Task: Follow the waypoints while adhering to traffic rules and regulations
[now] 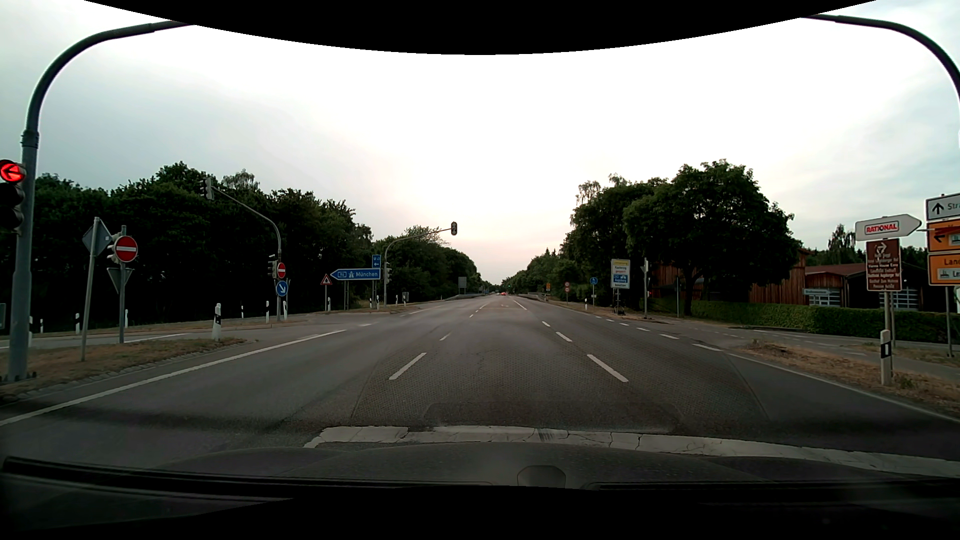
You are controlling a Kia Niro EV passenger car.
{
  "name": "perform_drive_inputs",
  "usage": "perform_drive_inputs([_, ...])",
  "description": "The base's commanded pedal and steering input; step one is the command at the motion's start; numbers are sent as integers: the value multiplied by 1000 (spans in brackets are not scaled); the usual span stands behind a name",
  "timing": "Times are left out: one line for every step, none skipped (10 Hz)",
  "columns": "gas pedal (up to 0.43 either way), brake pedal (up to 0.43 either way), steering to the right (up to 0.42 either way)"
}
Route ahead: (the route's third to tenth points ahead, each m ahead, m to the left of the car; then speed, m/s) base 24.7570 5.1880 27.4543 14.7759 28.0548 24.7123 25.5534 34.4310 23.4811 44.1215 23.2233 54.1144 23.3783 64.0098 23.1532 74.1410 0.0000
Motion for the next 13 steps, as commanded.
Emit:
perform_drive_inputs([0,232,-1])
perform_drive_inputs([0,232,-1])
perform_drive_inputs([0,232,-1])
perform_drive_inputs([0,232,-1])
perform_drive_inputs([0,232,-1])
perform_drive_inputs([0,232,-1])
perform_drive_inputs([0,232,-1])
perform_drive_inputs([0,232,-1])
perform_drive_inputs([0,232,-1])
perform_drive_inputs([0,232,-1])
perform_drive_inputs([0,232,-1])
perform_drive_inputs([0,232,-1])
perform_drive_inputs([0,232,-1])
